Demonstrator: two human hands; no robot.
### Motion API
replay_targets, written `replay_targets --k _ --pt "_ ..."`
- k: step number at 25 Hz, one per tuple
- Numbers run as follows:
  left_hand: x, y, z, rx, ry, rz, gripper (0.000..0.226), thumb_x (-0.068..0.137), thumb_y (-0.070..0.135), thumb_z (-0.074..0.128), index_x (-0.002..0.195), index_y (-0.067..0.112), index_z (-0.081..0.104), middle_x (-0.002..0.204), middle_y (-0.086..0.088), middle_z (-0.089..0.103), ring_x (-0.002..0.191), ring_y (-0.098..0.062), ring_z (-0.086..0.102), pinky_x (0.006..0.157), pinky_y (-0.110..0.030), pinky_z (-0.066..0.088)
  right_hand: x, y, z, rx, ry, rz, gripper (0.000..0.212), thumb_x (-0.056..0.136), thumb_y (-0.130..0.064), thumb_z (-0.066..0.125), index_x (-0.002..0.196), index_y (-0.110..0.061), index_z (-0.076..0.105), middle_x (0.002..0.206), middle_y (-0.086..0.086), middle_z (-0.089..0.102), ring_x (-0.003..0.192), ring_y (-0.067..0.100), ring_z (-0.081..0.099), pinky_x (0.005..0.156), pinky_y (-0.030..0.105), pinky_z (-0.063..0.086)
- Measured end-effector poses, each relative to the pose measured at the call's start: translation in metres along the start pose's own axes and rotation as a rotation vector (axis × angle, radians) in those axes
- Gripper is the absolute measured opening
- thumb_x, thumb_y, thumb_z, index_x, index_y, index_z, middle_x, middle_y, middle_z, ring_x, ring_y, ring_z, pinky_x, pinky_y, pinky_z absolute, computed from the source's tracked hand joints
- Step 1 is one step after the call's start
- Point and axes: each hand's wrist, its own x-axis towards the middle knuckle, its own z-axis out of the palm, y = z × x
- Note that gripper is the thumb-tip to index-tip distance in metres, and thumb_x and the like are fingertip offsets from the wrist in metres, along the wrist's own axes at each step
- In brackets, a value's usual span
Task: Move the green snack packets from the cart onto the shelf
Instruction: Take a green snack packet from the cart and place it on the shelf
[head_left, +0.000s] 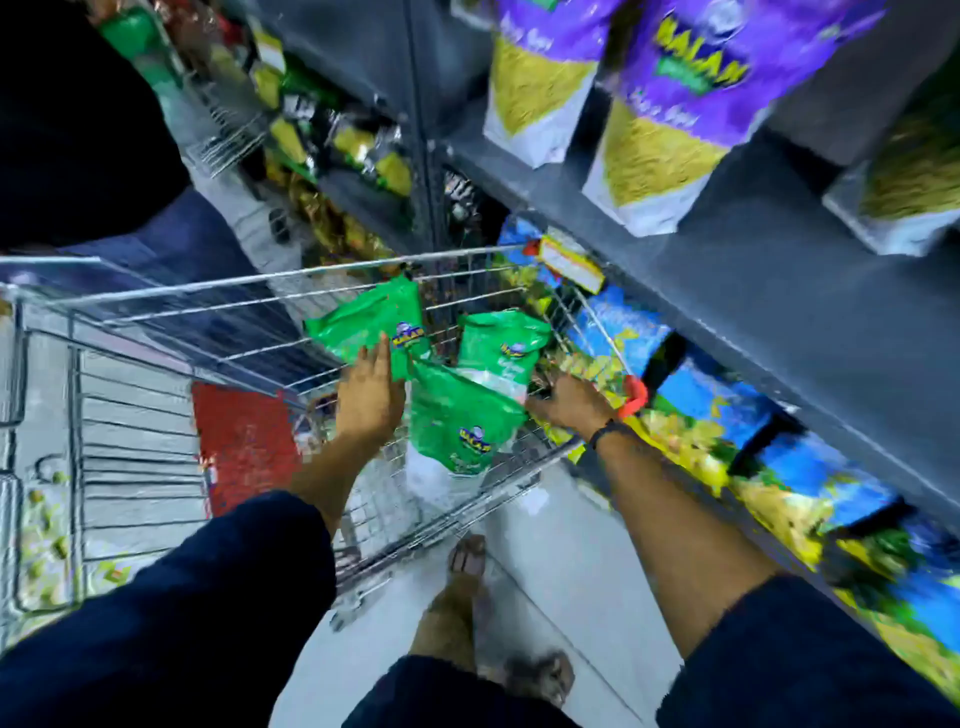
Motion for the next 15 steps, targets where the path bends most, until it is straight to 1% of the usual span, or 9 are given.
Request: replay_targets --k 2,4,5,6,7,8,10,12,15 --pt "0.017 -0.015 0.023 -0.045 -0.186 -0.06 0.073 0.086 0.032 0.047 0.144 0.003 0.012 0.134 -0.035 0.045 0.115 -0.048 0.05 0.095 -0.052 0.045 0.021 -0.003 0.026 0.039 -0.248 0.094 0.055 0.081 -0.029 0.064 0.127 -0.002 0.047 0.122 0.01 0.057 0.099 0.023 0.06 0.08 0.018 0.046" --pt "0.022 -0.012 0.037 -0.097 -0.349 -0.083 0.068 0.085 0.025 0.055 0.138 -0.004 0.025 0.131 -0.033 0.05 0.115 -0.041 0.054 0.095 -0.043 0.044 0.026 0.002 0.051 0.066 -0.286 0.216 0.053 0.077 -0.025 0.07 0.121 0.0 0.052 0.123 0.019 0.06 0.108 0.029 0.059 0.087 0.028 0.047" --pt "0.033 -0.01 0.041 -0.145 -0.398 -0.094 0.053 0.083 0.015 0.061 0.128 -0.005 0.041 0.123 -0.029 0.058 0.111 -0.028 0.06 0.093 -0.034 0.045 0.032 0.002 0.059 0.088 -0.24 0.259 0.051 0.074 -0.022 0.072 0.117 -0.001 0.056 0.122 0.022 0.061 0.111 0.033 0.059 0.089 0.035 0.047" --pt "0.045 -0.011 0.048 -0.182 -0.437 -0.068 0.029 0.081 0.008 0.064 0.106 -0.004 0.055 0.102 -0.023 0.068 0.094 -0.012 0.067 0.084 -0.027 0.047 0.034 0.002 0.064 0.114 -0.174 0.271 0.047 0.072 -0.019 0.073 0.113 0.0 0.059 0.118 0.025 0.063 0.11 0.036 0.059 0.087 0.04 0.048" --pt "0.055 -0.015 0.057 -0.241 -0.435 -0.076 0.013 0.078 0.007 0.067 0.086 0.003 0.058 0.08 -0.014 0.072 0.075 0.002 0.067 0.076 -0.025 0.049 0.036 0.002 0.066 0.113 -0.133 0.291 0.044 0.071 -0.018 0.074 0.108 0.0 0.061 0.114 0.026 0.065 0.108 0.037 0.06 0.084 0.043 0.049" --pt "0.061 -0.017 0.062 -0.266 -0.423 -0.087 0.018 0.074 0.014 0.071 0.08 0.004 0.058 0.075 -0.01 0.074 0.071 0.0 0.068 0.075 -0.028 0.05 0.034 0.0 0.063 0.087 -0.108 0.295 0.041 0.071 -0.019 0.074 0.105 0.002 0.062 0.113 0.027 0.065 0.107 0.038 0.061 0.083 0.043 0.049" --pt "0.056 -0.011 0.051 -0.285 -0.422 -0.136 0.046 0.065 0.019 0.078 0.097 -0.006 0.06 0.096 -0.02 0.072 0.096 -0.025 0.067 0.082 -0.037 0.05 0.028 -0.003 0.053 0.05 -0.125 0.284 0.034 0.073 -0.022 0.073 0.095 0.003 0.063 0.112 0.027 0.064 0.104 0.038 0.06 0.081 0.043 0.048" --pt "0.04 0.006 0.029 -0.267 -0.35 -0.084 0.045 0.07 0.011 0.076 0.102 -0.012 0.057 0.101 -0.023 0.066 0.1 -0.029 0.061 0.076 -0.034 0.044 0.02 -0.004 0.037 0.108 -0.089 0.244 0.023 0.072 -0.022 0.073 0.085 -0.004 0.064 0.108 0.026 0.067 0.1 0.038 0.062 0.078 0.042 0.049" --pt "0.014 0.037 -0.015 -0.248 -0.199 -0.005 0.039 0.075 0.017 0.072 0.102 -0.008 0.059 0.104 -0.032 0.066 0.099 -0.04 0.063 0.078 -0.043 0.048 -0.004 -0.005 -0.002 0.261 0.019 0.17 0.039 0.07 -0.019 0.075 0.105 -0.006 0.065 0.092 0.015 0.073 0.082 0.03 0.065 0.069 0.031 0.048"
